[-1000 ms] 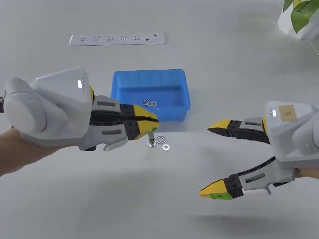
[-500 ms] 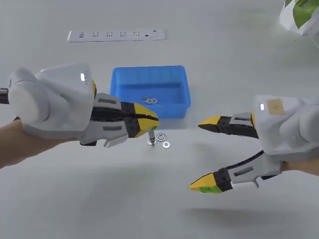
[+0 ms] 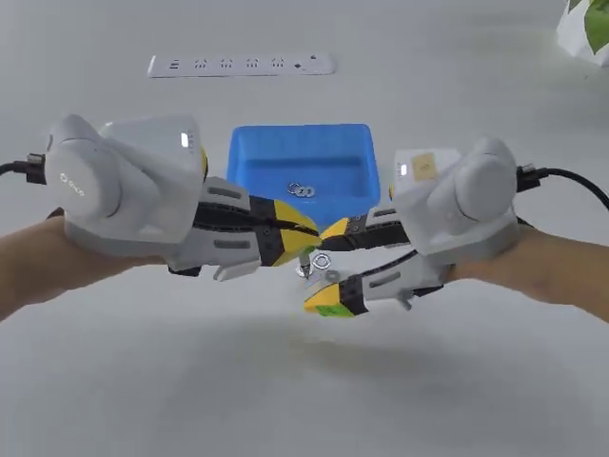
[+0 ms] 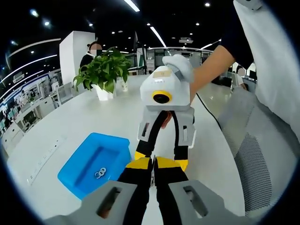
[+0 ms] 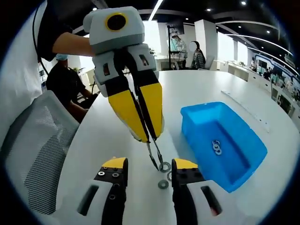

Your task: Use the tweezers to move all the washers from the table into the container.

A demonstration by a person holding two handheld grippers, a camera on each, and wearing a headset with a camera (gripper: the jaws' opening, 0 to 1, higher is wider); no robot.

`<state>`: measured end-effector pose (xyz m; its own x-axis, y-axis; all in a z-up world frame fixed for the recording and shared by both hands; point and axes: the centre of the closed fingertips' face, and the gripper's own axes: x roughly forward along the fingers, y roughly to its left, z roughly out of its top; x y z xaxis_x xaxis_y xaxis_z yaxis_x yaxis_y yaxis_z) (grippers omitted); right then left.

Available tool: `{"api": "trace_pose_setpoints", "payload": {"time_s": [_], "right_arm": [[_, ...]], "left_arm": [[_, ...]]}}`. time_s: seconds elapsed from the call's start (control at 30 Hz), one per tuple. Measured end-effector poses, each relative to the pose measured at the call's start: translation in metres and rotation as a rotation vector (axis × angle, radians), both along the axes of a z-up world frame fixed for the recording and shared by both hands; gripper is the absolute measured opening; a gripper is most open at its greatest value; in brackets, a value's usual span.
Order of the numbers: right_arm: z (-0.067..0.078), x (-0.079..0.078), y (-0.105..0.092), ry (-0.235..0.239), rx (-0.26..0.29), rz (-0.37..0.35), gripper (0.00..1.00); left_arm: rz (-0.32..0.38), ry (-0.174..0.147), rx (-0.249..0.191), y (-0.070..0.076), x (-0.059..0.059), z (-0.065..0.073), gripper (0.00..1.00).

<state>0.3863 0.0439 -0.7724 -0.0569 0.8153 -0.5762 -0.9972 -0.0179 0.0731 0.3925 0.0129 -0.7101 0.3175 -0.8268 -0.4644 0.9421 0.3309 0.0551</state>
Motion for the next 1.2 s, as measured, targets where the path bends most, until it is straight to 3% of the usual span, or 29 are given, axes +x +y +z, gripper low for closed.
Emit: {"api": "trace_pose_setpoints", "payload": {"time_s": [0.2, 0.3, 0.53, 0.77, 0.8, 0.83, 0.87, 0.9, 0.97, 1.03, 1.07, 1.1, 1.2], "right_arm": [[0.002, 0.003, 0.011, -0.02, -0.01, 0.059, 0.23], [-0.003, 0.001, 0.009, -0.027, -0.052, 0.092, 0.17], [-0.008, 0.0, 0.007, -0.05, -0.061, 0.106, 0.12], [-0.008, 0.001, 0.008, -0.083, -0.051, 0.107, 0.1], [-0.008, 0.001, 0.008, -0.088, -0.047, 0.107, 0.1], [-0.008, 0.001, 0.008, -0.095, -0.041, 0.109, 0.1], [-0.008, 0.002, 0.008, -0.1, -0.035, 0.107, 0.1], [-0.008, 0.002, 0.008, -0.103, -0.028, 0.103, 0.1], [-0.008, 0.002, 0.008, -0.1, -0.013, 0.093, 0.1], [-0.008, 0.002, 0.008, -0.096, -0.006, 0.084, 0.09], [-0.008, 0.002, 0.008, -0.09, -0.002, 0.076, 0.09], [-0.008, 0.003, 0.008, -0.089, -0.001, 0.073, 0.09], [-0.008, 0.003, 0.008, -0.091, -0.002, 0.073, 0.09]], "left_arm": [[0.008, 0.001, 0.008, 0.001, 0.001, -0.001, 0.05], [0.009, 0.003, 0.008, 0.001, 0.002, -0.002, 0.05], [0.0, 0.006, 0.01, -0.001, -0.001, -0.003, 0.06], [0.027, 0.004, 0.021, 0.002, 0.004, -0.004, 0.06], [0.033, 0.008, 0.018, 0.002, 0.004, -0.004, 0.06], [0.062, 0.071, -0.018, 0.002, 0.003, -0.003, 0.06], [0.076, 0.078, -0.028, 0.003, 0.005, -0.003, 0.06], [0.068, 0.058, -0.022, 0.004, 0.006, -0.003, 0.07], [0.08, 0.083, -0.039, 0.003, 0.004, -0.003, 0.07], [0.087, 0.082, -0.045, 0.003, 0.005, -0.001, 0.09], [0.089, 0.108, -0.063, 0.001, 0.004, 0.0, 0.13], [0.09, 0.114, -0.068, 0.001, 0.003, 0.0, 0.17], [0.083, 0.108, -0.068, 0.0, 0.001, 0.001, 0.19]]}}
